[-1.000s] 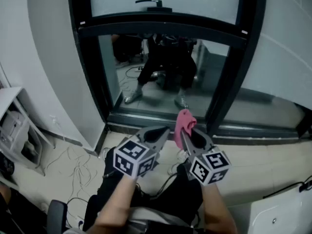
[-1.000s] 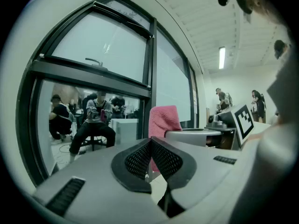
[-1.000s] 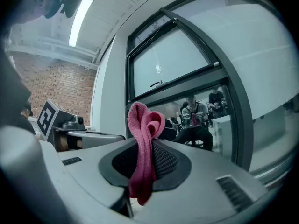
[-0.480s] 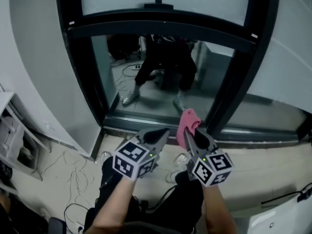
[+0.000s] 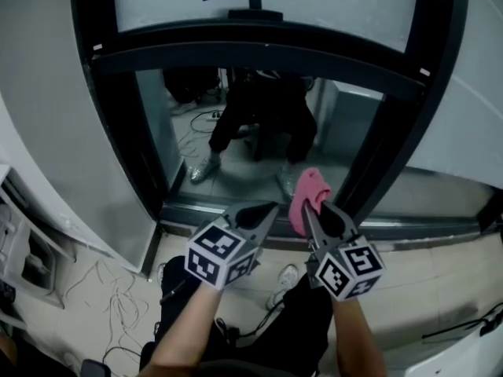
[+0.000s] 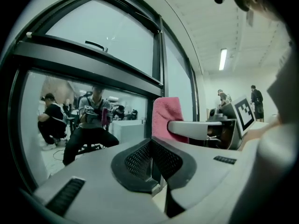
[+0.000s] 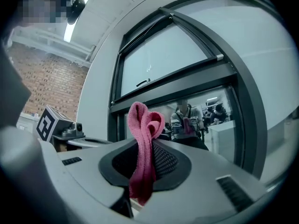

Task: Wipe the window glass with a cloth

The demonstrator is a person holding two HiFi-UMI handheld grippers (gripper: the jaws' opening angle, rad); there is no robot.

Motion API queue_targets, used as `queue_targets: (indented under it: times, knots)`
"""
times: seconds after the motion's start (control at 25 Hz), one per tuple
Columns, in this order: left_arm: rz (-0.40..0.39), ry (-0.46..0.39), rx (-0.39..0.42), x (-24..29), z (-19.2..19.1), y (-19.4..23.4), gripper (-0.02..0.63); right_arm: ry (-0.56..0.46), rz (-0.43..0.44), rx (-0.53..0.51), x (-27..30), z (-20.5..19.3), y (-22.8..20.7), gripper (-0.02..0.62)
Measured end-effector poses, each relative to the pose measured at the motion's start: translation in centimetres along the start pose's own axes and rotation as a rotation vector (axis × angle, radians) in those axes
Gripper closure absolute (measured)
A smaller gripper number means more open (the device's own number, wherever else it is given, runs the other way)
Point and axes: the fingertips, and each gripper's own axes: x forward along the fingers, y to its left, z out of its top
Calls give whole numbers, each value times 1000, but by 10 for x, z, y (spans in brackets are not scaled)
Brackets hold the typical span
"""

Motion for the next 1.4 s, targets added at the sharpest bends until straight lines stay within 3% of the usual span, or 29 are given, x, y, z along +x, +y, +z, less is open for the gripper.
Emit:
queue_targets:
  times: [0.32,0.76,1.08,1.4]
  knots:
    - [-14,-15,26,40,19,32,604,-9,-57,-21,28,10,-42,529]
    - [-97,-12,26,87,31,38,604,-47,-243,-35,37,34,-118,529]
    - [-145,-22,53,126,50,36,604,-70,-403,-68,33,63,-193,529]
    - [-207,-13,49,171,52,28,604,-106,-617,-65,27,99,-270,529]
